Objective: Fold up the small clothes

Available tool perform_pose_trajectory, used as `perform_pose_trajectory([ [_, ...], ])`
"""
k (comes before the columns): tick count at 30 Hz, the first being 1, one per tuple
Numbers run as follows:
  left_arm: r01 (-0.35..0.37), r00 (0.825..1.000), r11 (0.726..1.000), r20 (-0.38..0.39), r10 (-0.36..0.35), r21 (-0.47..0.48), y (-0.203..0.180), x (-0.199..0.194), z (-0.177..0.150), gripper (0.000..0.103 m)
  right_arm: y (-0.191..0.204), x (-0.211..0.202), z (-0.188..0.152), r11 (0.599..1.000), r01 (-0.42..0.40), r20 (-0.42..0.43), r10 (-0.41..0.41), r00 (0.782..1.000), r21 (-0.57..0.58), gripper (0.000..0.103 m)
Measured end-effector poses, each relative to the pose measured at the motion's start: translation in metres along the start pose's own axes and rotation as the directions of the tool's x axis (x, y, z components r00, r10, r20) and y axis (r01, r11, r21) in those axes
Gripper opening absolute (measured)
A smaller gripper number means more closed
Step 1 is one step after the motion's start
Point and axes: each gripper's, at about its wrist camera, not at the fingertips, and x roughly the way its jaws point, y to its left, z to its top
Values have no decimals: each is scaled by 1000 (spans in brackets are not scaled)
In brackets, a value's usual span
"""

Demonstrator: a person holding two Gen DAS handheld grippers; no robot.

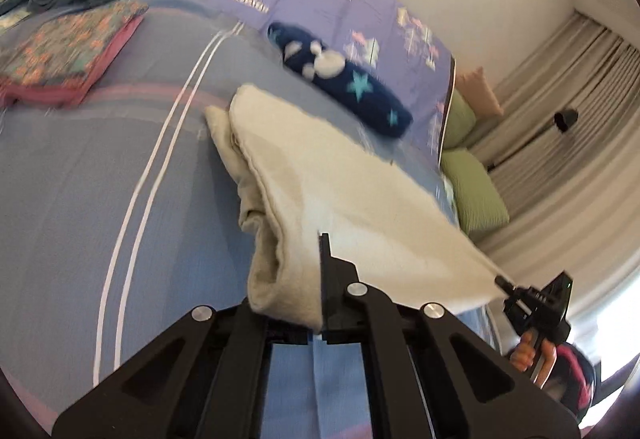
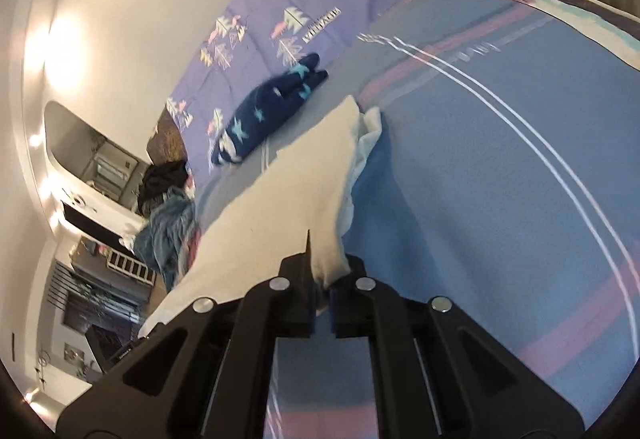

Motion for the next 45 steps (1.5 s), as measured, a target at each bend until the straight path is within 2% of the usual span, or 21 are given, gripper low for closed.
perform_pose_trajectory([
  [5, -49, 996, 999, -81, 49, 12, -7, -30, -66, 2, -34, -26, -46, 996, 59, -54, -55, 997, 62, 4],
  [9, -95, 989, 994, -105, 100, 58, -2, -38, -90, 2, -51, -23, -65, 989, 138, -96, -132, 987, 59, 8],
  [12, -177, 978, 981, -101, 185, 85, 7, -39, -97, 15, -55, -28, -68, 986, 159, -73, -155, 985, 50, 13],
  [14, -226, 970, 972, -75, 231, 72, 14, -46, -98, 18, -53, -38, -67, 977, 209, -35, -208, 978, 32, 27],
  [16, -290, 956, 954, -16, 291, 74, 17, -59, -92, 19, -46, -50, -65, 955, 295, 39, -294, 955, -16, 34],
  [18, -336, 942, 939, 48, 333, 79, 18, -72, -85, 19, -36, -56, -62, 935, 347, 103, -339, 935, -71, 35],
  [20, -360, 930, 929, 117, 349, 90, 13, -81, -75, 19, -18, -55, -59, 924, 353, 153, -331, 931, -148, 35],
  [23, -289, 952, 947, 145, 270, 137, -3, -75, -63, 19, 12, -39, -60, 920, 301, 159, -267, 950, -252, 34],
  [25, -256, 965, 949, 110, 239, 186, -11, -56, -63, 19, 26, -29, -65, 913, 266, 148, -230, 962, -310, 34],
  [26, -262, 965, 941, 84, 250, 212, -14, -44, -64, 19, 30, -21, -67, 902, 267, 135, -234, 963, -339, 34],
  [27, -296, 955, 927, 62, 289, 230, -12, -32, -67, 19, 30, -14, -69, 888, 283, 122, -257, 959, -362, 34],
  [28, -338, 940, 910, 41, 339, 239, -6, -23, -71, 20, 26, -2, -72, 863, 337, 104, -322, 941, -376, 33],
  [29, -374, 925, 896, 22, 380, 239, 3, -15, -76, 26, 19, 6, -74, 840, 387, 88, -384, 919, -380, 33],
  [30, -382, 923, 897, 39, 383, 222, 11, -15, -81, 41, 7, 16, -76, 807, 451, 71, -461, 884, -381, 32],
  [31, -380, 925, 904, 60, 375, 196, 17, -22, -82, 47, 0, 17, -77, 806, 453, 72, -462, 884, -380, 31],
  [32, -371, 929, 911, 60, 366, 179, 22, -28, -82, 47, 1, 15, -75, 818, 437, 79, -442, 894, -374, 31],
  [34, -365, 931, 921, 63, 359, 138, 31, -41, -81, 47, 9, 11, -69, 809, 445, 85, -449, 889, -383, 33],
  [37, -415, 909, 902, 86, 407, 122, 41, -55, -79, 47, 20, 4, -59, 792, 472, 137, -457, 879, -387, 38],
  [39, -426, 903, 899, 109, 415, 101, 44, -60, -77, 47, 26, 3, -52, 813, 448, 135, -430, 893, -371, 38],
  [41, -414, 907, 906, 118, 403, 87, 44, -62, -76, 47, 31, 2, -53, 822, 431, 135, -412, 901, -372, 43],
  [45, -408, 912, 904, 109, 396, 129, 37, -56, -75, 47, 52, 12, -67, 804, 407, 129, -392, 911, -434, 45],
])
